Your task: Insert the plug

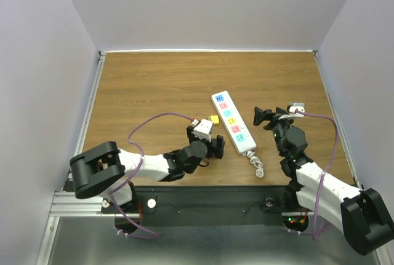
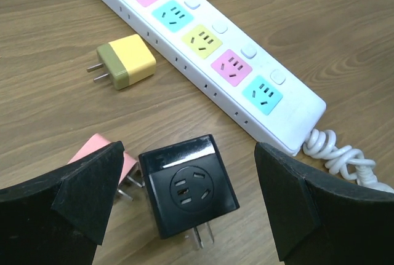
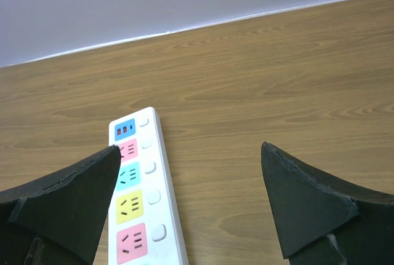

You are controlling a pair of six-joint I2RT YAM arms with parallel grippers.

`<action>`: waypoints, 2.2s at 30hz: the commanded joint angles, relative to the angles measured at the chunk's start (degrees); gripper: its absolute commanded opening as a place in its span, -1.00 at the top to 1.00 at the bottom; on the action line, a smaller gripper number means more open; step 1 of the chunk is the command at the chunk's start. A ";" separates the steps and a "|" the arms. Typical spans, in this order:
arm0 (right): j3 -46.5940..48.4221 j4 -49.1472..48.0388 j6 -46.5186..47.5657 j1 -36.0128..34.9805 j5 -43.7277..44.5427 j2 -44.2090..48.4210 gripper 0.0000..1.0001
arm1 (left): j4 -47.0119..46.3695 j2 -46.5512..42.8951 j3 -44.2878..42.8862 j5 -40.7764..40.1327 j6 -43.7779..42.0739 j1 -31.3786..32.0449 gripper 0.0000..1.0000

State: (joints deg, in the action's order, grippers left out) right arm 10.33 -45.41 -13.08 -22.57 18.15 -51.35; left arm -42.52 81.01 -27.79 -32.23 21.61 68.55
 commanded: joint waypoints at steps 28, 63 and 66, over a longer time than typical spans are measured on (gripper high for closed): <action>1.71 -0.91 -0.01 -0.29 -0.31 -0.06 -1.00 | 12.03 11.28 -10.88 -1.96 0.90 1.85 0.78; 12.87 -0.28 -18.73 -0.37 -66.66 -8.40 -1.00 | -16.98 -16.59 4.94 11.48 -32.59 1.41 1.00; 12.79 -2.49 -20.75 -0.37 -69.03 -9.47 -1.00 | -16.19 -16.15 4.24 11.92 -33.38 1.23 1.00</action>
State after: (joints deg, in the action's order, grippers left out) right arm 20.84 -41.28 -30.37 -22.57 -45.34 -60.03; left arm -55.46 66.00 -22.06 -21.26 -8.95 69.95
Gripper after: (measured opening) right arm 0.998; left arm 0.706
